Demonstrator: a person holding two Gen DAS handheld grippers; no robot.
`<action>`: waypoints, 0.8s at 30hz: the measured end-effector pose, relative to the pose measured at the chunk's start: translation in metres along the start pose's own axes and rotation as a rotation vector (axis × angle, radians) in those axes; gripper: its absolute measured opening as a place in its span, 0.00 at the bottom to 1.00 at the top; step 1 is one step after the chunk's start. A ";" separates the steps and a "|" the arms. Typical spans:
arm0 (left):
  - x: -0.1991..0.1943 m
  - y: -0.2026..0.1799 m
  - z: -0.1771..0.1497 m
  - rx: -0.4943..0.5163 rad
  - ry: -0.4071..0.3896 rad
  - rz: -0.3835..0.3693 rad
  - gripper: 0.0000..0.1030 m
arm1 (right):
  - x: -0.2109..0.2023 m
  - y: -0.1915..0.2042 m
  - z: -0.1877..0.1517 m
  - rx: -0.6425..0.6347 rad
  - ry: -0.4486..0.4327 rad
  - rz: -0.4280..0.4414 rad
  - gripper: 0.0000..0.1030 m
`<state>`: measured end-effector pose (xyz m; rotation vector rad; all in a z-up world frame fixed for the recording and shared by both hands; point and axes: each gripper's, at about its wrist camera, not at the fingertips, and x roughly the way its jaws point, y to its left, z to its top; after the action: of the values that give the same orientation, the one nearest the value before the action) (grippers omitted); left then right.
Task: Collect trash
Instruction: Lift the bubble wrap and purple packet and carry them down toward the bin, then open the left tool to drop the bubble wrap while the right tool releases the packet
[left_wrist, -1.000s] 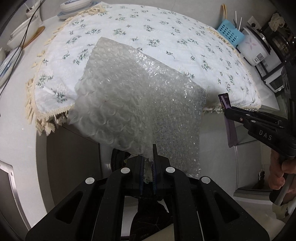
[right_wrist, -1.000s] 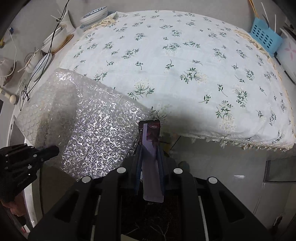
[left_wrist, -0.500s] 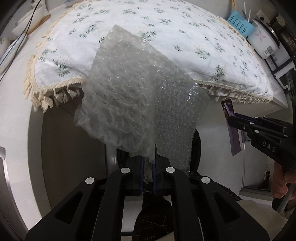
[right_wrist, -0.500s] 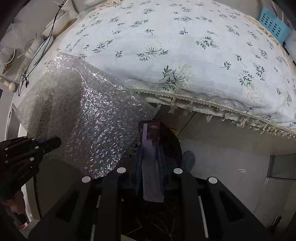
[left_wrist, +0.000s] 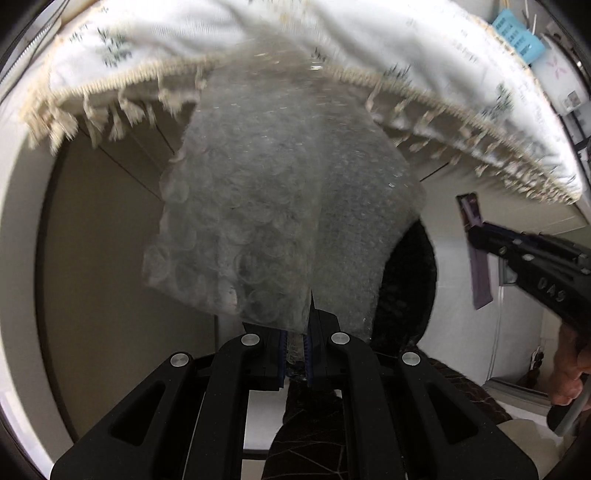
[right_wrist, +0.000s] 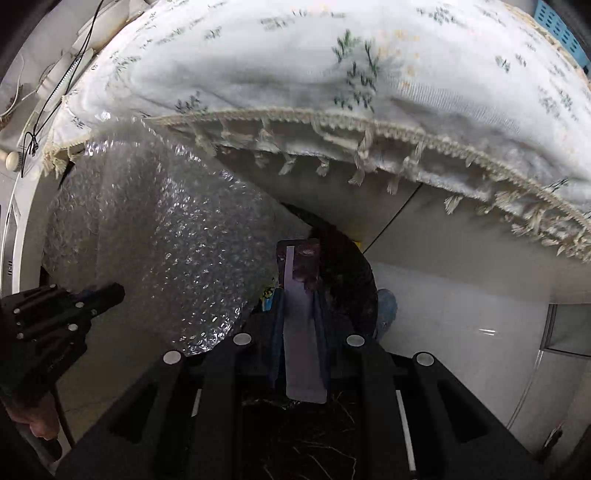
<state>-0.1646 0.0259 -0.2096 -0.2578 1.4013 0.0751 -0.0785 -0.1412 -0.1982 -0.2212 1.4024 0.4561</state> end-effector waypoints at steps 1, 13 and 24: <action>0.006 0.001 -0.002 -0.003 0.010 0.003 0.06 | 0.003 0.000 0.000 0.001 0.002 -0.001 0.15; 0.067 -0.002 -0.018 0.013 0.078 0.036 0.06 | 0.023 -0.002 -0.005 0.009 0.031 -0.006 0.15; 0.093 -0.022 -0.013 0.096 0.093 0.044 0.07 | 0.026 -0.009 -0.017 0.048 0.049 -0.021 0.15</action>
<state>-0.1569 -0.0079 -0.2995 -0.1518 1.4993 0.0324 -0.0875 -0.1514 -0.2279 -0.2091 1.4557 0.4016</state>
